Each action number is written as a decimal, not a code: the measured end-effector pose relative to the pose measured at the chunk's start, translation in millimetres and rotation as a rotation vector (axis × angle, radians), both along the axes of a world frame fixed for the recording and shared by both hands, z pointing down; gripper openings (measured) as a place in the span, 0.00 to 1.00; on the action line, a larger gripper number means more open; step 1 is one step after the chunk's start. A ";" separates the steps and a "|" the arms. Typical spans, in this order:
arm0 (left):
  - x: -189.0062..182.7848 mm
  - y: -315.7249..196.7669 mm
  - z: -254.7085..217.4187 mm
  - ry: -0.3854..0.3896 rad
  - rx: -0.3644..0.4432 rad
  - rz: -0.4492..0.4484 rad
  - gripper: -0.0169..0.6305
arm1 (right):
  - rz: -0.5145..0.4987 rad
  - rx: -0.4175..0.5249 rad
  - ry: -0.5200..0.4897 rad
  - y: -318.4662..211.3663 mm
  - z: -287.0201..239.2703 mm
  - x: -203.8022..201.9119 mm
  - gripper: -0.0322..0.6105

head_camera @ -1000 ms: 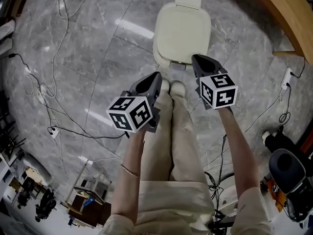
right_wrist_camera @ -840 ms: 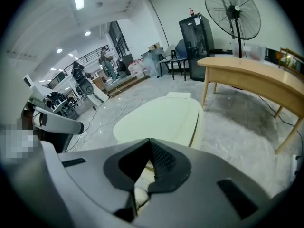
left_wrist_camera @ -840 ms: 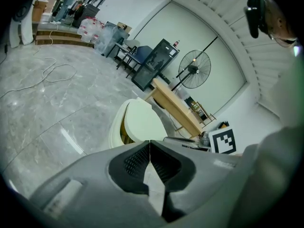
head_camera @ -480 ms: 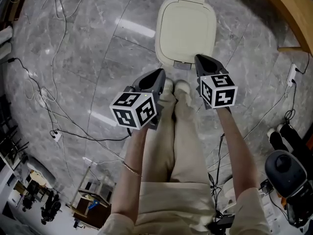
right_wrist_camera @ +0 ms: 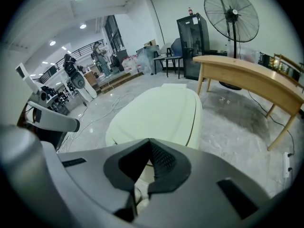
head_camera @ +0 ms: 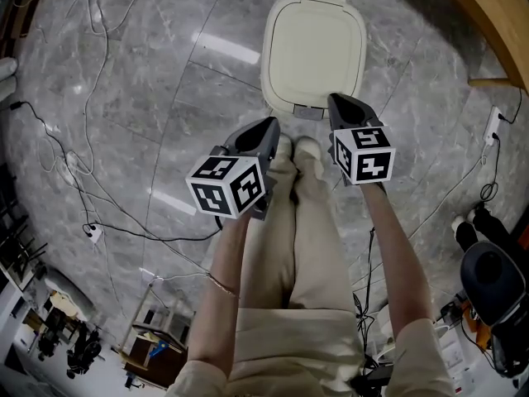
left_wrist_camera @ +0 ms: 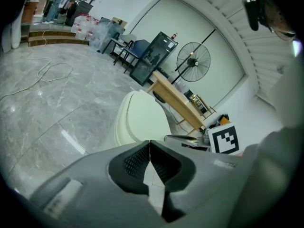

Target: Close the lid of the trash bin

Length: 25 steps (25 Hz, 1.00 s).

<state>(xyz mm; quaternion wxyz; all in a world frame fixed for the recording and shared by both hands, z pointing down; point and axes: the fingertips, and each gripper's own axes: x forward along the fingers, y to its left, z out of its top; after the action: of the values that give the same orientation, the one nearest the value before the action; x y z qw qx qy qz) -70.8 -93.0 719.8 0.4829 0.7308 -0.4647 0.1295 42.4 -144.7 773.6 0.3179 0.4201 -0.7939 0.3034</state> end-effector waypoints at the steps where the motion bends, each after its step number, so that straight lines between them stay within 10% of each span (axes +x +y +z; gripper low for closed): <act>1: -0.1 0.2 0.6 0.000 -0.001 0.001 0.06 | 0.000 0.003 0.007 -0.1 0.3 -0.2 0.06; 25: 18.8 -2.9 -0.2 -0.004 -0.008 0.040 0.06 | -0.037 -0.044 0.104 -0.6 6.6 -1.7 0.06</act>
<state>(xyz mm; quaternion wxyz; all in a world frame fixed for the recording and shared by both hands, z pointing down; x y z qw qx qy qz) -52.0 -95.8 719.5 0.4820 0.7379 -0.4504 0.1423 40.7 -145.3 780.2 0.3736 0.4135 -0.7772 0.2923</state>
